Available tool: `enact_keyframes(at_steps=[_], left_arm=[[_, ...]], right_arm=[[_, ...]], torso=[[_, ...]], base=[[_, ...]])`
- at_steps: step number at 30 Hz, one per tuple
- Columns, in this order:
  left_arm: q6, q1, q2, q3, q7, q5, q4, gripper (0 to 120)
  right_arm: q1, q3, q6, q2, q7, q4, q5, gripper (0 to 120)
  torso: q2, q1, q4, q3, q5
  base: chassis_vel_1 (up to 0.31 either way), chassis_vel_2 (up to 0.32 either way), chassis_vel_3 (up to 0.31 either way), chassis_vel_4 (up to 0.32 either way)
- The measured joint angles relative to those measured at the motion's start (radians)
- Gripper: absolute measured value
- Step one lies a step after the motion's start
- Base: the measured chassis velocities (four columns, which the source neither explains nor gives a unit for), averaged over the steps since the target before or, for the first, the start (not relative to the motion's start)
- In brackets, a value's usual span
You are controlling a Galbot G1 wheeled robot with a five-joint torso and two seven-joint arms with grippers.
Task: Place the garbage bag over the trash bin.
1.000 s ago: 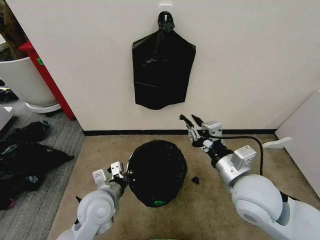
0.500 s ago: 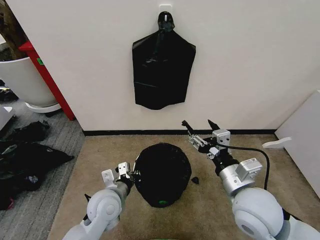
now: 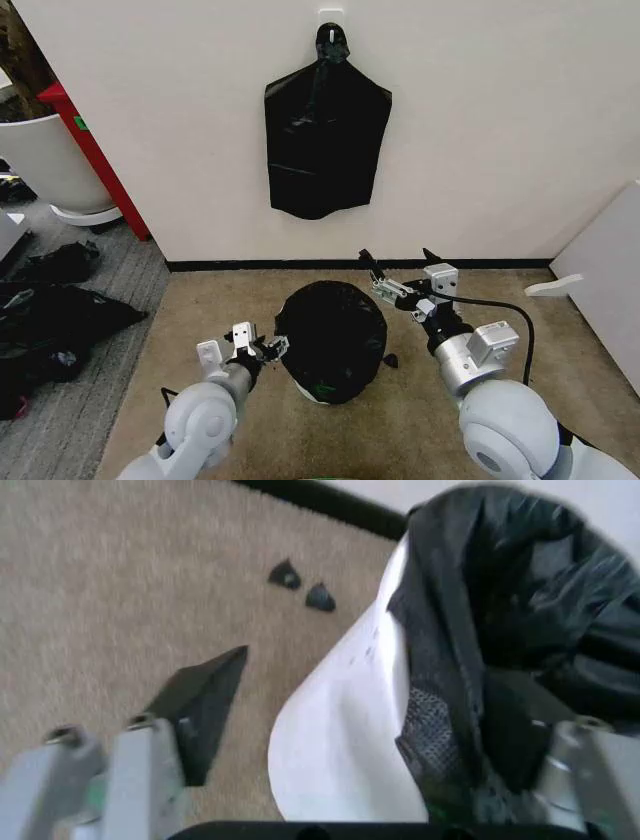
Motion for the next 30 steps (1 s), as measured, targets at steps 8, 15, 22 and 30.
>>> enact_keyframes(at_steps=[8, 15, 22, 30], left_arm=[[-0.008, 0.016, 0.037, -0.021, -0.011, 0.033, -0.068, 100], [-0.093, 0.037, 0.072, -0.043, 0.041, 0.088, -0.109, 100], [-0.262, 0.056, 0.105, -0.066, 0.25, 0.223, -0.12, 100], [-0.399, 0.112, 0.114, -0.124, 0.401, 0.355, -0.122, 100]], right_arm=[[0.017, 0.014, -0.002, -0.01, 0.013, -0.009, 0.033, 100], [0.017, 0.032, -0.003, 0.004, 0.02, -0.009, 0.046, 100], [-0.04, 0.071, 0.0, 0.053, 0.009, -0.015, 0.022, 100], [-0.134, 0.116, 0.028, 0.102, -0.034, -0.024, -0.049, 100]], torso=[[0.0, 0.0, 0.0001, 0.0, 0.0], [0.0, 0.0, 0.0001, 0.0, -0.0001], [0.0, 0.0, 0.0, 0.0, 0.0], [0.0, 0.0, -0.0003, 0.0, -0.0001]], base=[[0.0, 0.0, 0.0, 0.0], [0.0, 0.0, 0.0, 0.0], [0.0, 0.0, 0.0, 0.0], [0.0, 0.0, 0.0, 0.0]])
